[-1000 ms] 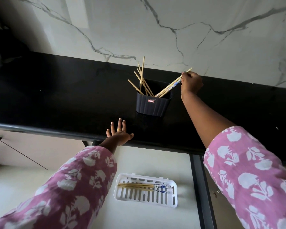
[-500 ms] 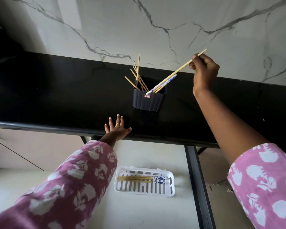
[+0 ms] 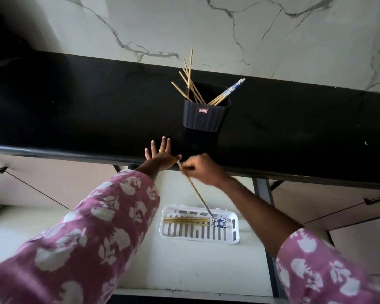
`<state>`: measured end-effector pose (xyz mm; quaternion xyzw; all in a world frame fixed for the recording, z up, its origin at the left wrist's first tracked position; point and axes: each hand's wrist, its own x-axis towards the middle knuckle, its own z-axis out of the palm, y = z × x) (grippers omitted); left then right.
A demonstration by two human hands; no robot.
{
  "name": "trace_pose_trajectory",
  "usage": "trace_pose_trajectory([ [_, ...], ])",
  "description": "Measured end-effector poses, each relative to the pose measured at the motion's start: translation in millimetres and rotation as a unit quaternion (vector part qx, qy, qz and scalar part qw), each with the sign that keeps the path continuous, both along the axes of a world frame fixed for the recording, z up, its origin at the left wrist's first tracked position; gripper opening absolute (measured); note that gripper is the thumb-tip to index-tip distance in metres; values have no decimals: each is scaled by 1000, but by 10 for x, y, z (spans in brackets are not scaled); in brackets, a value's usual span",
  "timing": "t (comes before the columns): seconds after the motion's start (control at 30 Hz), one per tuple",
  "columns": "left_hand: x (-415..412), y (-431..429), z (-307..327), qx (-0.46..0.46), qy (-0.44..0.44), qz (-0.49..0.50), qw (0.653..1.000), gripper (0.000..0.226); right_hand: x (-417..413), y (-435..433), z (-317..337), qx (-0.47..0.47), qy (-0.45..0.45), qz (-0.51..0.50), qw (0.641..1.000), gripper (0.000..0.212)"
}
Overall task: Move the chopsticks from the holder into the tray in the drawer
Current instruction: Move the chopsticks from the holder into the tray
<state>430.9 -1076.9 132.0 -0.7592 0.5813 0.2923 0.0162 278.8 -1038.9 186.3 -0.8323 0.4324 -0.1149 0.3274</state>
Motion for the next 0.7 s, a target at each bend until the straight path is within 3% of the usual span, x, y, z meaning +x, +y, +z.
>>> trace_pose_trajectory([
  [0.13,-11,-49,-17,12,-7,3,1000,78,206,317,-518,13,145,100,984,20],
  [0.27,-25,-65,-40,15,-12,7,1000,77,316,541,-885,16,232,154,960,19],
  [0.47,-27,-93,-60,16,-18,16,1000,78,366,803,-1212,-14,310,193,931,25],
  [0.7,-26,-112,-59,23,-19,15,999,78,390,779,-1405,-28,337,216,916,30],
])
